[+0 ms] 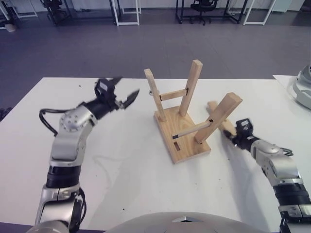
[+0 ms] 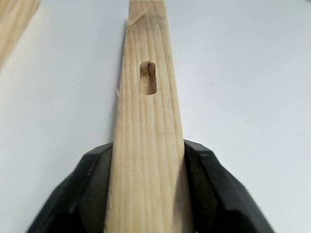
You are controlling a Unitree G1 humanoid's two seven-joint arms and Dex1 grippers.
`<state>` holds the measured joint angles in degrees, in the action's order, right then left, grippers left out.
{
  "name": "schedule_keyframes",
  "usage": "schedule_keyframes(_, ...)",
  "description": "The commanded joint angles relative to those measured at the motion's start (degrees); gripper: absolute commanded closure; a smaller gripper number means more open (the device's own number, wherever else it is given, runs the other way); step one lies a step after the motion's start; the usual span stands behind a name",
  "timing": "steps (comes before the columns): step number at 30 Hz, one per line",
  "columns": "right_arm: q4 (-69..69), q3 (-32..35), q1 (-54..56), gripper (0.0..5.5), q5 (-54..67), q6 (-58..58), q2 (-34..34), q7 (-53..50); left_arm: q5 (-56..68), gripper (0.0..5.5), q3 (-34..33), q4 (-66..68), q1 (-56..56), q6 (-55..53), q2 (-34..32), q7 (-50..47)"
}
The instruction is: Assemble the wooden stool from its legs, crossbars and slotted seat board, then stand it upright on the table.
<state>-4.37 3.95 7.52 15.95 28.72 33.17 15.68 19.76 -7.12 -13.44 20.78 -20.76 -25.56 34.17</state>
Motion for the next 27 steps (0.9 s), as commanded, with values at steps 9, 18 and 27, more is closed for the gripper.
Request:
schedule_keyframes(9,12.4,-9.8,39.5,3.44,-9.6,-36.6,0.1,15.4,42.4,1.49,-11.7,11.1,37.5,-13.9,16.5,-10.4)
schedule_keyframes(18,13.8,-9.3,37.5,3.44,-9.9,-34.9,-2.9,15.7,44.9,2.84,-12.2,11.7,37.1,-13.6,16.2,-11.7)
schedule_keyframes(27,15.5,-9.2,37.1,3.44,-10.3,-33.9,-3.7,16.4,45.4,4.37,-13.5,11.8,36.2,-12.3,16.5,-13.1)
